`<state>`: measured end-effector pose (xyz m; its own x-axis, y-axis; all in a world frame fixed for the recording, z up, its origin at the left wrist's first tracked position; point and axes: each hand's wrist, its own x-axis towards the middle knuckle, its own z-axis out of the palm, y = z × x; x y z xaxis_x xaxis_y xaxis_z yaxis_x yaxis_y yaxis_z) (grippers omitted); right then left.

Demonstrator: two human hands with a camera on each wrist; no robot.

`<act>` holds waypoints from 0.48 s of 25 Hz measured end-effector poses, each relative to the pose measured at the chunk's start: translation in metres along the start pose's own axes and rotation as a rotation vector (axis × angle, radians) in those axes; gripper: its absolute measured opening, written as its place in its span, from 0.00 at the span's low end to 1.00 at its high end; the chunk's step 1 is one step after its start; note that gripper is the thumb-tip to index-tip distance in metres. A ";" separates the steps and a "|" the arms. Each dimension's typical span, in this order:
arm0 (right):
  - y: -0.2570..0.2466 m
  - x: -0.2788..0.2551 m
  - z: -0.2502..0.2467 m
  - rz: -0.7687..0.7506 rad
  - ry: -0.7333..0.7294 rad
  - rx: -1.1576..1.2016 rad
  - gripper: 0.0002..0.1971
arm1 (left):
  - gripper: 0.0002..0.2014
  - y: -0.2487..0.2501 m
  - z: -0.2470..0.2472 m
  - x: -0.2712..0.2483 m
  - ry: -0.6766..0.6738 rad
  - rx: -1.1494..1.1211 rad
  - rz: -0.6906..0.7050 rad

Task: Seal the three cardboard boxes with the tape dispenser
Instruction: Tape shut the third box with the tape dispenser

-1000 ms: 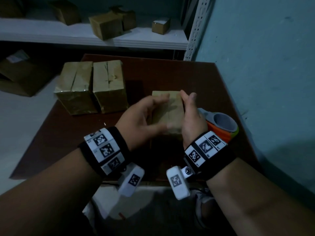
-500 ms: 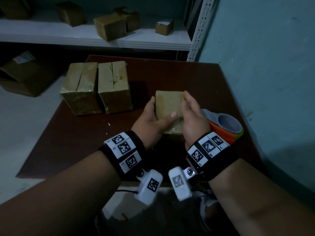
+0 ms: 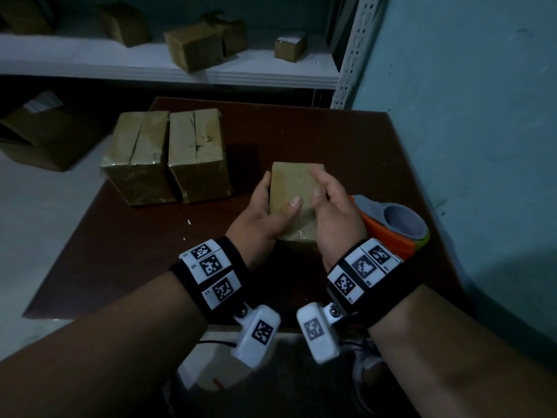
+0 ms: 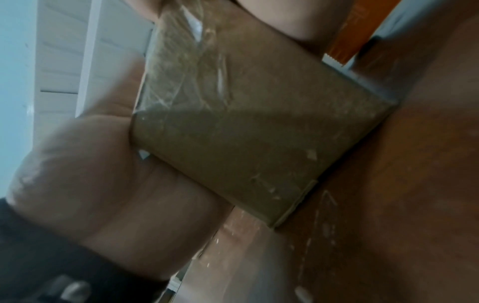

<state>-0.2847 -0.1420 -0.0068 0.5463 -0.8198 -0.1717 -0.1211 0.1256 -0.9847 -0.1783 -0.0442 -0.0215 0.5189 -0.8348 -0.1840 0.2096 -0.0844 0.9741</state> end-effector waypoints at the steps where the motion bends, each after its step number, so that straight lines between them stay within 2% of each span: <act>1: 0.000 0.000 0.000 0.017 -0.006 0.012 0.18 | 0.60 0.000 -0.001 -0.001 -0.028 0.015 0.005; 4: -0.006 -0.003 -0.003 0.018 -0.012 -0.026 0.16 | 0.68 0.004 -0.005 -0.004 -0.105 0.098 0.006; 10: -0.003 -0.002 -0.007 -0.008 -0.048 -0.031 0.20 | 0.81 0.011 -0.014 -0.002 -0.205 0.254 -0.040; 12: 0.002 -0.001 -0.007 -0.017 -0.062 -0.016 0.20 | 0.83 0.013 -0.015 -0.002 -0.228 0.293 -0.048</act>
<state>-0.2910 -0.1444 -0.0081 0.5983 -0.7857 -0.1573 -0.1248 0.1026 -0.9869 -0.1642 -0.0360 -0.0102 0.3093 -0.9230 -0.2289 -0.0337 -0.2512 0.9673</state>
